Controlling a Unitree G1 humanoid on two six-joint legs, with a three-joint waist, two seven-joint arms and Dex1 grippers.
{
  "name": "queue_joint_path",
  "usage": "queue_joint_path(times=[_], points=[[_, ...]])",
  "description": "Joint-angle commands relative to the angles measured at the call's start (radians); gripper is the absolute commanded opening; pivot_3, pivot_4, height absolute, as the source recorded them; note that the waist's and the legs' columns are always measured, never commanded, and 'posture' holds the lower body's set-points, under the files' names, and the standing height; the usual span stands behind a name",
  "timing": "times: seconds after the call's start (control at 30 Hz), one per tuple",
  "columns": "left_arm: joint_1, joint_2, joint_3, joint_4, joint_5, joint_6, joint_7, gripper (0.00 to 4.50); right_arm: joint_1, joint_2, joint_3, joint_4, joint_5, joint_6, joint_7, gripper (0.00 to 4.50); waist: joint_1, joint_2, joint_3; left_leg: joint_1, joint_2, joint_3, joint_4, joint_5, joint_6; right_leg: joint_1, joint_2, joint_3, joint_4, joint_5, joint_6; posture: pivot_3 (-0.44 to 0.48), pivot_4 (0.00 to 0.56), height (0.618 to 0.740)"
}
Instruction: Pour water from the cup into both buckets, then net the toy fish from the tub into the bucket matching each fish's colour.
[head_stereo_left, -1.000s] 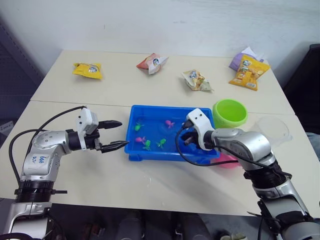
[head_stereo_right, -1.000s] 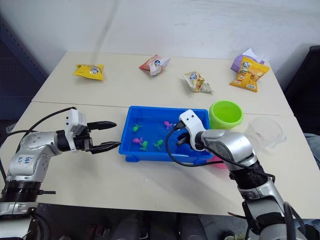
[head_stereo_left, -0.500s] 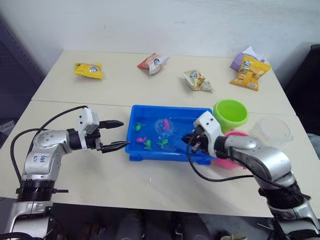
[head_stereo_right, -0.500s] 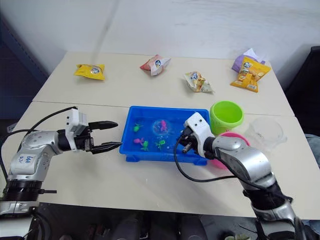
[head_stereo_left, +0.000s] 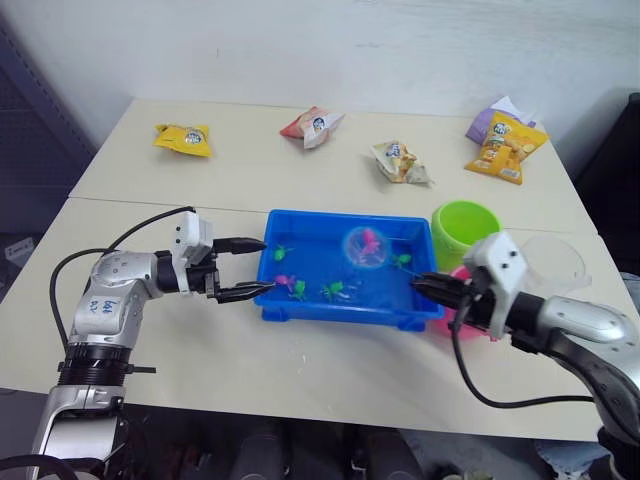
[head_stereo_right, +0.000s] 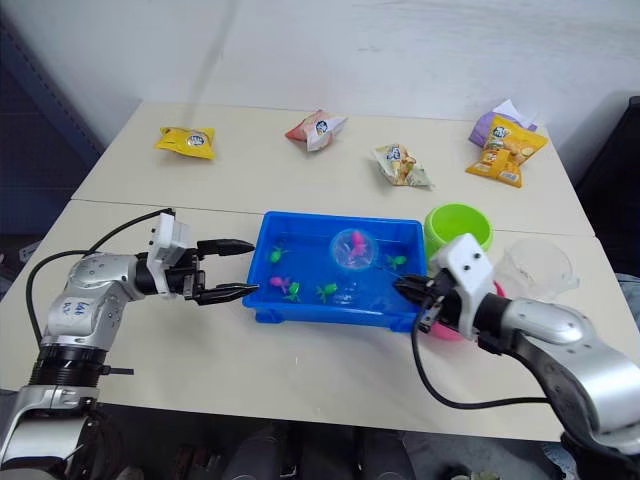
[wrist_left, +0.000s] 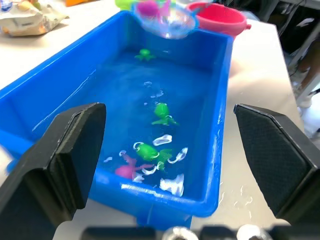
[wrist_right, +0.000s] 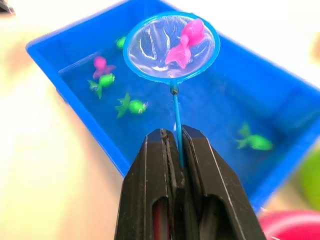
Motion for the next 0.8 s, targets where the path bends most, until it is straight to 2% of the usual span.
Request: queue_joint_path(times=[0.03, 0.2, 0.3, 0.4, 0.5, 0.67, 0.8], points=[[-0.030, -0.012, -0.009, 0.008, -0.003, -0.023, -0.027, 4.41, 0.054, -0.018, -0.134, -0.063, 0.062, -0.005, 0.003, 0.00, 0.002, 0.000, 0.000, 0.000, 0.000, 0.000, 0.000, 0.000, 0.000, 0.000, 0.000, 0.000, 0.000, 0.000, 0.000, 0.000, 0.150, 0.738], [-0.078, -0.061, -0.056, 0.037, 0.009, -0.027, -0.048, 4.41, 0.251, -0.022, -0.343, -0.115, 0.047, -0.053, 0.032, 0.00, 0.011, 0.000, 0.000, 0.002, 0.000, 0.000, 0.000, 0.000, 0.000, 0.002, 0.001, 0.000, 0.000, 0.000, 0.000, 0.000, 0.150, 0.738], [-0.105, -0.083, -0.070, 0.035, 0.003, -0.015, -0.055, 4.41, 0.389, -0.028, -0.401, -0.117, -0.039, -0.152, 0.087, 0.00, 0.013, 0.000, 0.000, 0.002, 0.000, -0.001, 0.001, 0.000, 0.000, 0.004, 0.001, 0.000, -0.001, 0.000, 0.000, 0.000, 0.150, 0.738], [-0.127, -0.106, -0.086, 0.015, -0.009, 0.013, -0.059, 4.41, 0.487, 0.020, -0.451, -0.083, -0.112, -0.275, 0.104, 0.00, 0.009, 0.000, 0.000, 0.003, 0.000, 0.000, 0.002, 0.000, 0.001, 0.005, 0.002, 0.000, -0.001, 0.000, 0.001, 0.000, 0.150, 0.738], [-0.135, -0.122, -0.099, -0.003, -0.010, 0.033, -0.057, 4.41, 0.548, 0.067, -0.463, -0.036, -0.186, -0.413, 0.118, 0.00, 0.003, 0.000, 0.000, 0.007, 0.000, 0.000, 0.002, 0.000, 0.001, 0.008, 0.002, 0.001, -0.004, 0.000, 0.001, 0.000, 0.150, 0.738], [-0.135, -0.136, -0.109, -0.030, -0.008, 0.060, -0.048, 4.41, 0.613, 0.161, -0.417, 0.106, -0.372, -0.771, 0.125, 0.00, 0.004, 0.000, 0.000, 0.011, 0.000, 0.000, 0.001, 0.000, 0.000, 0.012, 0.003, 0.001, -0.005, 0.000, 0.001, 0.000, 0.150, 0.738], [-0.132, -0.138, -0.110, -0.046, -0.009, 0.077, -0.039, 4.41, 0.611, 0.185, -0.393, 0.267, -0.574, -1.079, 0.037, 0.00, 0.004, 0.000, 0.000, 0.012, 0.000, 0.000, 0.001, 0.000, 0.000, 0.013, 0.002, 0.002, -0.006, 0.000, 0.001, 0.000, 0.150, 0.738]])
